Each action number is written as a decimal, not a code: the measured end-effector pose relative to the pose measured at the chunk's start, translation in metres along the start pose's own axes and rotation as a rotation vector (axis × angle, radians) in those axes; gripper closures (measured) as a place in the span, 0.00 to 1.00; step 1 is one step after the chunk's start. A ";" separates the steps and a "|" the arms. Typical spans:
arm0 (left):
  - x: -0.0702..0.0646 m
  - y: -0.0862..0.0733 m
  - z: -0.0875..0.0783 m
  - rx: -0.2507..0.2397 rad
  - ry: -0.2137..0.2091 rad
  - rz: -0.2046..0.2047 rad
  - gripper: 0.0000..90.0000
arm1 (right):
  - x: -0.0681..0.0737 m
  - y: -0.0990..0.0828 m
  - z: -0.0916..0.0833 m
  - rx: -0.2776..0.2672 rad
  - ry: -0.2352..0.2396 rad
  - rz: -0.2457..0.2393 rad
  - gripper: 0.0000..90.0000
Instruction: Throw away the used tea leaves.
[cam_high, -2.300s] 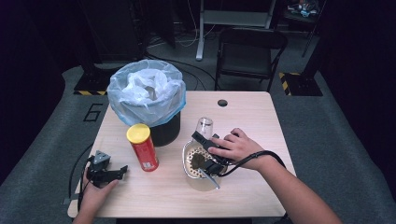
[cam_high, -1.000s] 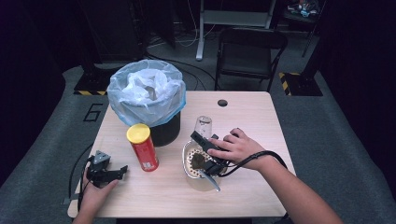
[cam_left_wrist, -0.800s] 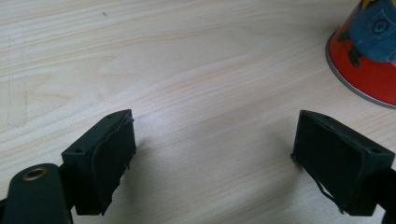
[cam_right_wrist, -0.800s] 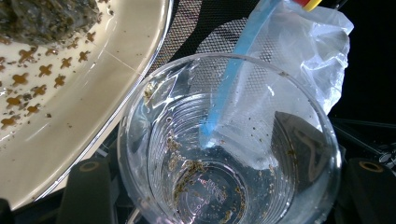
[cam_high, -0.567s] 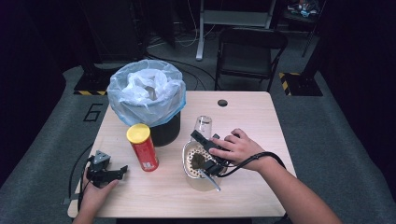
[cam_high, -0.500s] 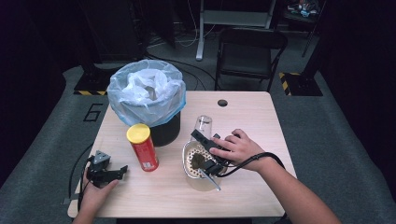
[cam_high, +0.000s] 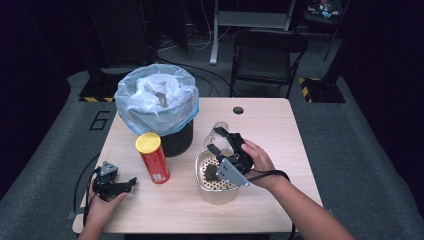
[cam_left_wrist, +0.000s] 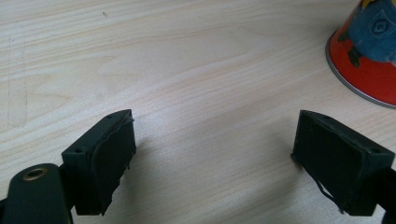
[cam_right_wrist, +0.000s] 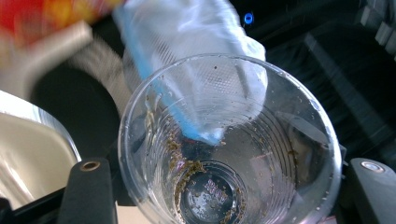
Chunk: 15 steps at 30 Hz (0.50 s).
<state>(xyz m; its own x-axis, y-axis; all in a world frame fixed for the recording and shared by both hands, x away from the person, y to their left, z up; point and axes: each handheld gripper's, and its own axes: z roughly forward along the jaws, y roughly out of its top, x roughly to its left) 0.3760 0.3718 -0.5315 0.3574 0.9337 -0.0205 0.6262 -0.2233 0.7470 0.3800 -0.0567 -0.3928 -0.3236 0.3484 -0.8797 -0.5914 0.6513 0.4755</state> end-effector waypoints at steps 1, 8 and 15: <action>0.000 0.000 0.000 0.000 0.000 -0.001 0.14 | -0.003 0.000 0.000 -0.007 0.014 0.080 0.35; 0.000 0.000 0.000 0.000 0.000 0.000 0.14 | -0.035 -0.006 0.005 -0.065 0.159 0.701 0.35; 0.000 0.000 0.000 0.000 0.000 -0.001 0.14 | -0.061 -0.018 0.011 -0.034 0.342 1.118 0.35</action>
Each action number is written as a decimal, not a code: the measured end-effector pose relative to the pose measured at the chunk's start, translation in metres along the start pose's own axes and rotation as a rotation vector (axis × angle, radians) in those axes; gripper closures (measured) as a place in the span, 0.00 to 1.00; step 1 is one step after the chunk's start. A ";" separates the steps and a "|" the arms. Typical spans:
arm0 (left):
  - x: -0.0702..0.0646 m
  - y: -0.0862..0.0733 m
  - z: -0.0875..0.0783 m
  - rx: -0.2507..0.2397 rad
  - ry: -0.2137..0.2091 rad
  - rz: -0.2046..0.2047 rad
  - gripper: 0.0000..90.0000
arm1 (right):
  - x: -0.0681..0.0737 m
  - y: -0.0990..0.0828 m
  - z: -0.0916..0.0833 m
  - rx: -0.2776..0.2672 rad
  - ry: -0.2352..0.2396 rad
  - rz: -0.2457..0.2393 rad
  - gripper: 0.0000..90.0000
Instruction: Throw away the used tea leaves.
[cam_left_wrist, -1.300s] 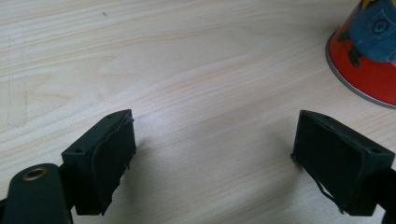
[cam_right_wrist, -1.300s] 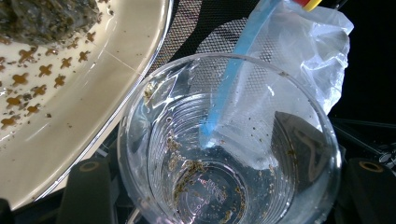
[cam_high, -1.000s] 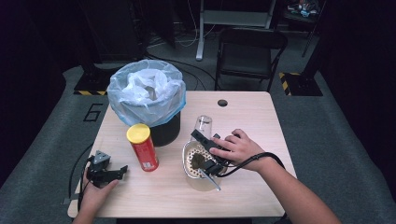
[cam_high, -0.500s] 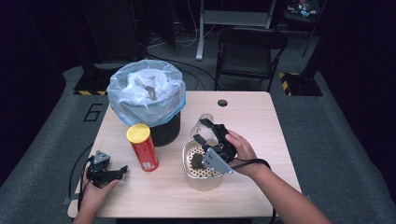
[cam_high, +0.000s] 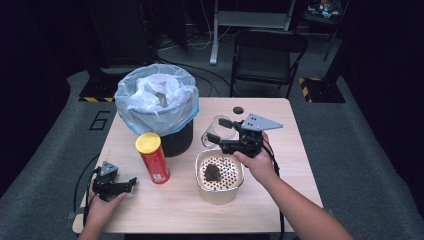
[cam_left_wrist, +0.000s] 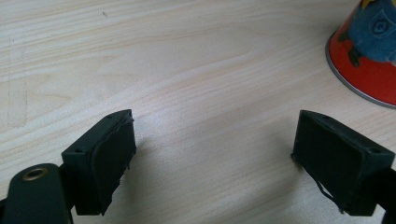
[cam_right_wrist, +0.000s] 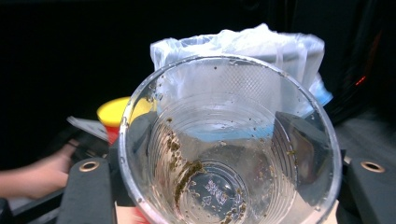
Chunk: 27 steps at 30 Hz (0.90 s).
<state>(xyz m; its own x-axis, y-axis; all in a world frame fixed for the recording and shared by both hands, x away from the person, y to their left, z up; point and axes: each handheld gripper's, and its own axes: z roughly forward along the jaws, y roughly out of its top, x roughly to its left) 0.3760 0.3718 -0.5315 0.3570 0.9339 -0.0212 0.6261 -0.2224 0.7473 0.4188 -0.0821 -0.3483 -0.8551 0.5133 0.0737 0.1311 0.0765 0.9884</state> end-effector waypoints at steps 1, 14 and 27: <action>0.000 0.000 0.000 0.000 0.000 0.001 0.14 | -0.004 0.003 0.001 0.011 0.022 0.054 0.35; 0.000 0.000 0.000 0.001 0.000 0.002 0.14 | 0.002 0.059 -0.001 0.162 -0.008 0.095 0.35; 0.000 0.000 0.000 0.002 -0.001 0.002 0.14 | 0.009 0.117 -0.004 0.167 -0.058 0.064 0.35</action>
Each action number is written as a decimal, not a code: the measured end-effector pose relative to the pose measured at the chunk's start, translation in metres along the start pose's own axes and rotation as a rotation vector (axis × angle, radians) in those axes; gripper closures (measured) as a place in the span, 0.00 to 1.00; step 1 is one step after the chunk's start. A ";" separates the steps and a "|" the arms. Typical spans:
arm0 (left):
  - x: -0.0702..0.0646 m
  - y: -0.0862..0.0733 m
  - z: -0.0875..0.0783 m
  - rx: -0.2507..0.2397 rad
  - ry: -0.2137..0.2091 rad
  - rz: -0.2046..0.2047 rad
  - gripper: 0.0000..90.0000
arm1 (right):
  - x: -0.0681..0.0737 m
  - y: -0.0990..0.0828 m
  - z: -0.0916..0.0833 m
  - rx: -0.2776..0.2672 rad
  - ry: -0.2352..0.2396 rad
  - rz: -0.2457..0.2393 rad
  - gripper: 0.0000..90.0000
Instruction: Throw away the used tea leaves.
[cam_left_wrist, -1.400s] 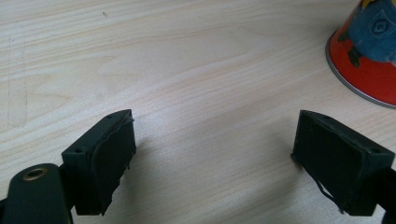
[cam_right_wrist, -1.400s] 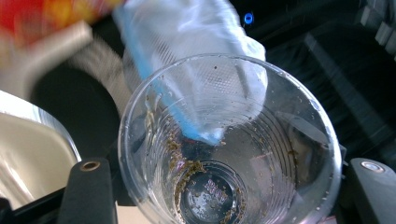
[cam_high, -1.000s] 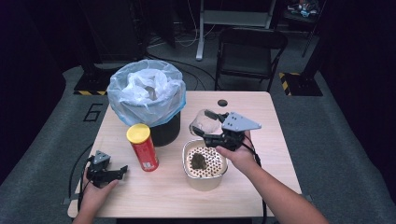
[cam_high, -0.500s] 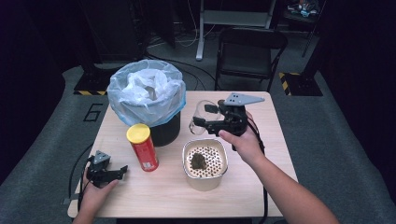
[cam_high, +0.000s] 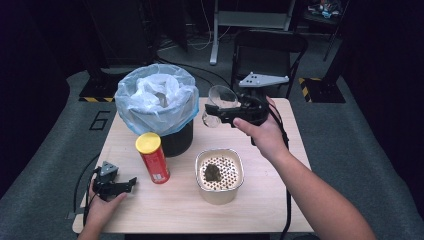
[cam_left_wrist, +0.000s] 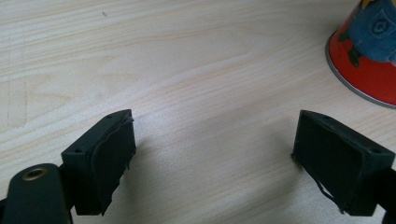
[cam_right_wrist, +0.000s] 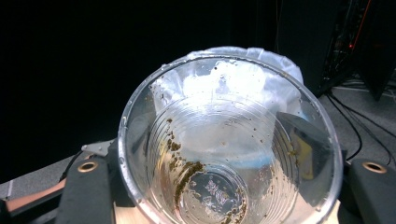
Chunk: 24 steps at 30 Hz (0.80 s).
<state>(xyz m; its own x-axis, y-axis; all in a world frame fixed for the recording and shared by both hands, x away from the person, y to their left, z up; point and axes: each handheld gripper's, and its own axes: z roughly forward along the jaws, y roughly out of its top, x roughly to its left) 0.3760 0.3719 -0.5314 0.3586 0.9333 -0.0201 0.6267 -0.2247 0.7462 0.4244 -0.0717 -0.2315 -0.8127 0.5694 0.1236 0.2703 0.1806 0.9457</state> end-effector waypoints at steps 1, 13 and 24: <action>0.000 0.000 0.000 -0.001 0.000 -0.001 0.14 | 0.001 0.005 0.000 -0.001 -0.001 -0.001 0.35; 0.001 0.001 0.000 -0.006 0.006 0.005 0.14 | 0.005 0.066 0.066 -0.038 -0.034 -0.080 0.34; 0.001 0.002 -0.001 0.014 0.001 0.009 0.14 | 0.007 0.075 0.143 0.029 -0.072 -0.112 0.33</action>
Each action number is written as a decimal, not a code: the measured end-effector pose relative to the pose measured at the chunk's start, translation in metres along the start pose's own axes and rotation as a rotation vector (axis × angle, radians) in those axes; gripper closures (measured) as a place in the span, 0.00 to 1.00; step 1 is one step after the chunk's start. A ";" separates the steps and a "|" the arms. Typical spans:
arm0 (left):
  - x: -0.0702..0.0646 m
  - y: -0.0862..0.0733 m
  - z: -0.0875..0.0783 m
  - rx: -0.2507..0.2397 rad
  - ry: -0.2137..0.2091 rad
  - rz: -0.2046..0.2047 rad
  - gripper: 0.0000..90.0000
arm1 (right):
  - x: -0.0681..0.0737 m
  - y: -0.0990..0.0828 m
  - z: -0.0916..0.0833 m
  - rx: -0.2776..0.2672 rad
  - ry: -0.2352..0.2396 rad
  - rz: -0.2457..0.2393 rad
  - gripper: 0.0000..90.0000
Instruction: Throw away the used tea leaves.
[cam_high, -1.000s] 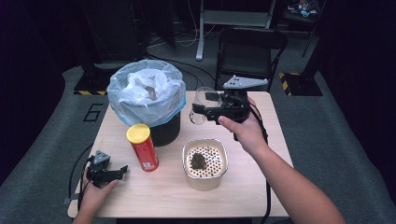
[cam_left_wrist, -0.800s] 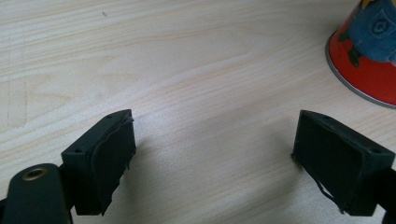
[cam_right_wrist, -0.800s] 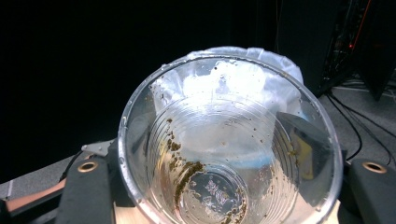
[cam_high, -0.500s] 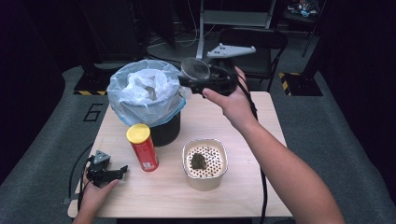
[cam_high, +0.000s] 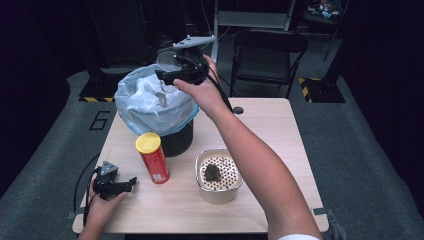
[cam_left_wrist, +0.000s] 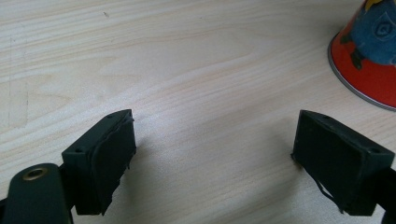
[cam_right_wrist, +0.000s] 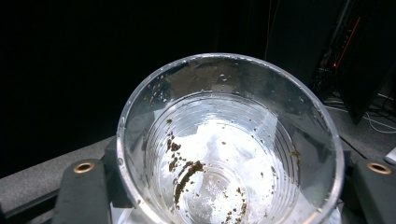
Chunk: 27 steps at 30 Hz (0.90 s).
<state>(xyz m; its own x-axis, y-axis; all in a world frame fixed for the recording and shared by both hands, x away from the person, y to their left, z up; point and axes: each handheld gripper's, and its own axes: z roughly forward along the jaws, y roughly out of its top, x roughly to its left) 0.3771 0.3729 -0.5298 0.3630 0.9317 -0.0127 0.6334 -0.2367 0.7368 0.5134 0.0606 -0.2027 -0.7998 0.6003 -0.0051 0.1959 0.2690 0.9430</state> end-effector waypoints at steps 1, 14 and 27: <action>0.000 0.000 0.000 0.000 0.000 -0.001 0.14 | 0.000 0.001 0.009 0.011 -0.007 0.006 0.33; -0.001 0.000 -0.001 0.007 -0.006 -0.007 0.14 | 0.004 -0.004 0.054 0.084 -0.017 0.029 0.09; -0.001 0.000 0.000 0.007 -0.009 -0.002 0.14 | -0.005 -0.015 0.031 0.063 -0.038 0.011 0.11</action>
<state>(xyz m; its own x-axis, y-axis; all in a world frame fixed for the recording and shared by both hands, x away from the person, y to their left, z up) 0.3763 0.3723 -0.5298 0.3681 0.9296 -0.0199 0.6383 -0.2371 0.7323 0.5324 0.0768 -0.2267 -0.7757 0.6310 -0.0083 0.2408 0.3082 0.9204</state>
